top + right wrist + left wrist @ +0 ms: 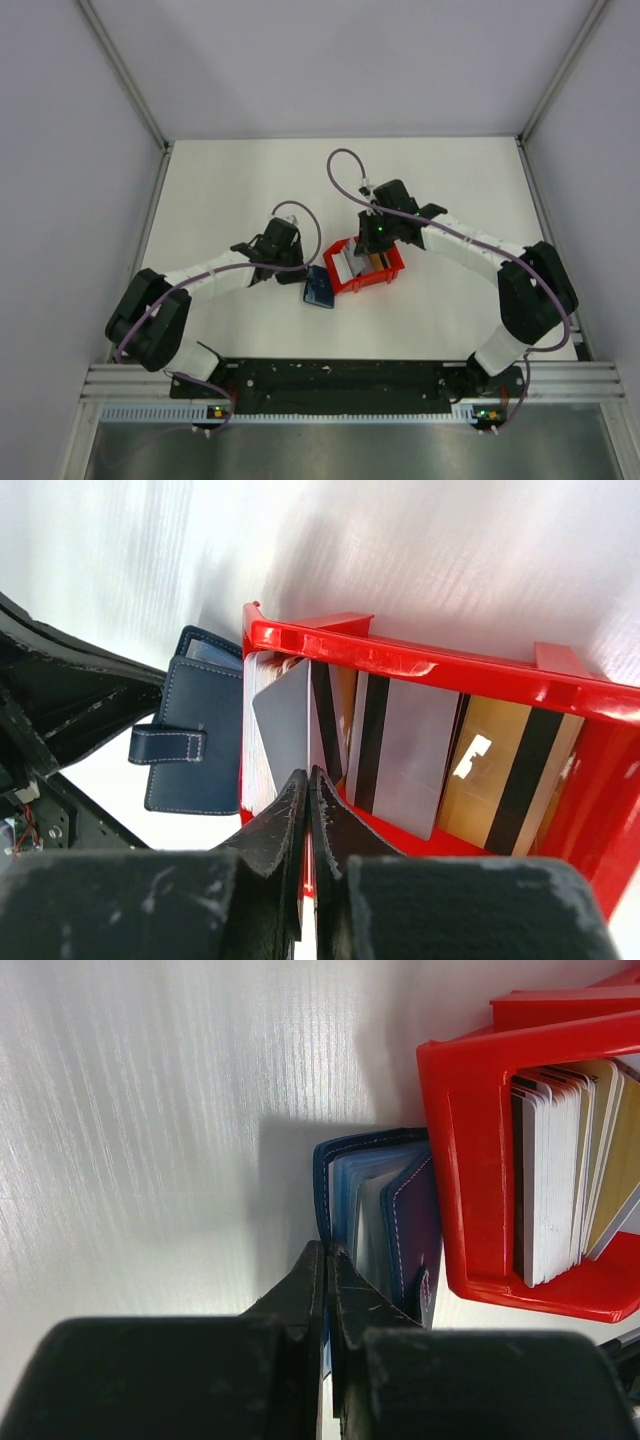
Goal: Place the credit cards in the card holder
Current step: Pick up the credit card from the storage box, then turn over the card slot in the card holder.
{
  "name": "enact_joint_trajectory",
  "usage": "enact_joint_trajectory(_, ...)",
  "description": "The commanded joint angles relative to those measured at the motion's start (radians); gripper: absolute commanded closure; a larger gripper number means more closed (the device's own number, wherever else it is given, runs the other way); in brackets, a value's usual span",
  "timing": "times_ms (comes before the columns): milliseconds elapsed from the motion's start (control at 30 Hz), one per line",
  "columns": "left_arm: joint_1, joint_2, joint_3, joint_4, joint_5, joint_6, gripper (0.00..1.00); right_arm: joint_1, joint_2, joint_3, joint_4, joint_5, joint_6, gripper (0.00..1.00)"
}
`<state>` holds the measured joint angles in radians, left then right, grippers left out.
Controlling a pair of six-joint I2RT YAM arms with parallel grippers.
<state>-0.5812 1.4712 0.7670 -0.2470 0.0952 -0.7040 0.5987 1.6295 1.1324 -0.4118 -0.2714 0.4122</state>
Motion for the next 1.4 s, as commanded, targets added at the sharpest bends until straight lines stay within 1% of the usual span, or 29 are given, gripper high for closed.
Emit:
enact_joint_trajectory(0,0.001,-0.029,0.031,0.037,0.006,0.012,1.0,-0.007,-0.123,0.004,0.027,0.063,-0.013,1.0)
enact_joint_trajectory(167,0.0,-0.069,0.023,0.026,0.009,0.009,1.0,0.007,-0.184,-0.002,0.037,0.063,0.025,1.0)
enact_joint_trajectory(300,0.0,-0.139,0.009,0.015,0.021,-0.009,1.0,0.068,-0.204,-0.031,0.093,0.083,0.071,1.0)
enact_joint_trajectory(400,0.001,-0.195,0.006,-0.035,0.009,-0.031,1.0,0.101,-0.211,-0.066,0.155,0.072,0.123,1.0)
enact_joint_trajectory(600,-0.002,-0.281,-0.084,-0.055,-0.005,-0.055,1.0,0.148,-0.204,-0.126,0.244,0.055,0.195,1.0)
enact_joint_trajectory(800,-0.002,-0.351,-0.198,-0.052,-0.015,-0.087,1.0,0.223,-0.204,-0.166,0.301,0.08,0.238,1.0)
enact_joint_trajectory(967,-0.003,-0.419,-0.238,-0.064,-0.035,-0.095,1.0,0.295,-0.181,-0.171,0.343,0.13,0.276,1.0)
enact_joint_trajectory(1133,-0.003,-0.468,-0.252,-0.078,-0.032,-0.106,1.0,0.341,-0.152,-0.163,0.387,0.13,0.301,1.0)
enact_joint_trajectory(1267,-0.003,-0.5,-0.255,-0.089,-0.038,-0.109,1.0,0.406,-0.108,-0.111,0.361,0.217,0.303,1.0)
enact_joint_trajectory(1367,-0.003,-0.505,-0.258,-0.1,-0.041,-0.112,1.0,0.426,-0.083,-0.117,0.375,0.29,0.349,1.0)
